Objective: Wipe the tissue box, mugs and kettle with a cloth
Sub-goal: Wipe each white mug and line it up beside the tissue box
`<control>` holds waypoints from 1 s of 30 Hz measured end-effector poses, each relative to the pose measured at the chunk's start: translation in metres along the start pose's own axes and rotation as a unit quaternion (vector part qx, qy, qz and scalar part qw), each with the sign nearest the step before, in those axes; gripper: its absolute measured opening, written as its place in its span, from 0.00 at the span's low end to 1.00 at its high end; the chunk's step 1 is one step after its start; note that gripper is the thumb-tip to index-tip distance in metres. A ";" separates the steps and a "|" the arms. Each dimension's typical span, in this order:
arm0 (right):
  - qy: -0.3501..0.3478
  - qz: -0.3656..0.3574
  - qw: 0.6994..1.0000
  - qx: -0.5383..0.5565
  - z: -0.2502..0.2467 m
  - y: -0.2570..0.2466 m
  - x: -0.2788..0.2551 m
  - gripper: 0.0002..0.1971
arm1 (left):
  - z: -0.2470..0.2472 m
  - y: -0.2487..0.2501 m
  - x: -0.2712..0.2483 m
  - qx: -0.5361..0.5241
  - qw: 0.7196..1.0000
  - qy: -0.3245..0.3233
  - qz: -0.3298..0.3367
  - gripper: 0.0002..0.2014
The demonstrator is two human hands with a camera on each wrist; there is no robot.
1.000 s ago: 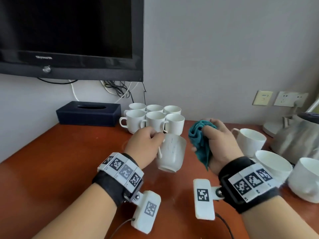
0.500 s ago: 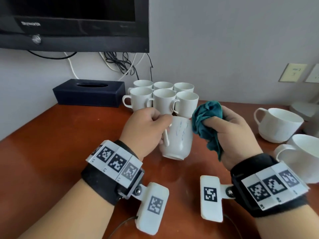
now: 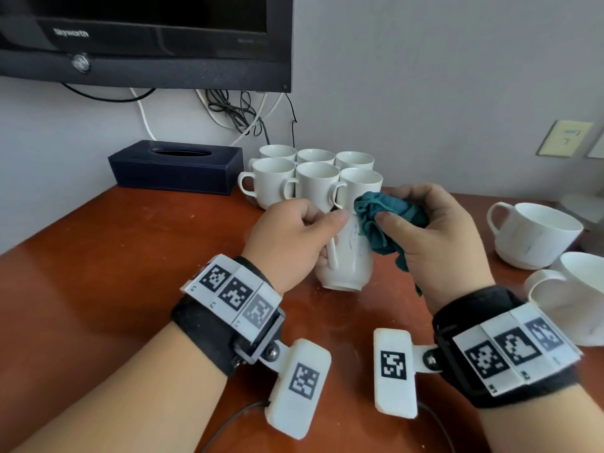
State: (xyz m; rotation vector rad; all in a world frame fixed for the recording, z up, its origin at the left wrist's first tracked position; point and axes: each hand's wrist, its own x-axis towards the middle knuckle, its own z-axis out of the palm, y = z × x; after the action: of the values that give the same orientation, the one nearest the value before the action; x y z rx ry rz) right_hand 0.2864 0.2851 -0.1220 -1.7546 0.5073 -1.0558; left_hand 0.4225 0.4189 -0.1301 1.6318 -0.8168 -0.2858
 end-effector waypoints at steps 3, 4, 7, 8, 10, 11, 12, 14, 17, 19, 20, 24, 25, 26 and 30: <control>-0.029 -0.005 0.999 -0.013 0.004 0.003 0.001 0.10 | 0.001 0.000 -0.001 0.010 1.000 -0.005 0.008 0.19; -0.040 -0.003 0.999 -0.017 0.005 0.003 0.000 0.10 | 0.001 0.000 -0.001 0.010 1.000 -0.001 0.007 0.20; -0.084 0.009 0.996 -0.014 0.007 0.003 -0.004 0.10 | -0.002 -0.002 0.001 0.003 1.000 0.018 -0.012 0.21; -0.099 0.012 0.995 -0.014 0.009 0.002 -0.006 0.10 | -0.003 -0.003 0.002 0.001 1.000 0.023 -0.019 0.21; -0.128 0.005 0.991 -0.028 0.011 0.000 -0.009 0.11 | -0.005 -0.004 0.003 -0.002 0.999 0.031 -0.031 0.22; -0.142 0.001 0.989 -0.037 0.012 0.000 -0.010 0.11 | -0.006 -0.005 0.003 -0.004 0.999 0.037 -0.034 0.22; -0.153 0.000 0.987 -0.044 0.012 0.000 -0.010 0.12 | -0.007 -0.004 0.003 -0.004 0.999 0.042 -0.035 0.22; -0.158 0.000 0.986 -0.053 0.012 0.002 -0.010 0.12 | -0.007 -0.003 0.004 0.010 0.999 0.045 -0.029 0.22; -0.126 -0.004 0.991 -0.044 0.012 0.007 -0.011 0.11 | -0.006 0.001 0.003 0.059 0.998 0.026 -0.005 0.24; -0.090 -0.019 0.995 -0.049 0.011 0.009 -0.009 0.09 | -0.005 0.003 0.001 0.076 0.997 0.008 0.010 0.25; -0.072 -0.025 0.996 -0.053 0.011 0.009 -0.007 0.08 | -0.004 0.005 0.000 0.078 0.997 0.002 0.015 0.24; -0.015 -0.045 0.998 -0.043 0.010 0.010 -0.002 0.10 | -0.003 0.010 -0.004 0.089 0.995 -0.026 0.033 0.18; -0.009 -0.050 0.998 -0.042 0.010 0.010 -0.002 0.11 | -0.003 0.011 -0.004 0.090 0.995 -0.029 0.036 0.18; -0.008 -0.054 0.998 -0.040 0.011 0.010 -0.002 0.12 | -0.003 0.009 -0.003 0.090 0.995 -0.027 0.037 0.18; -0.058 -0.022 0.998 -0.023 0.012 0.011 -0.005 0.13 | -0.004 0.003 0.000 0.073 0.997 0.011 0.023 0.23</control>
State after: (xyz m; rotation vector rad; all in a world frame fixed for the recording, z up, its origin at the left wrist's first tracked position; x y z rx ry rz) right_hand 0.2951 0.2902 -0.1359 -1.8631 0.4270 -0.9731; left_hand 0.4236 0.4219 -0.1265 1.7470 -0.8739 -0.1783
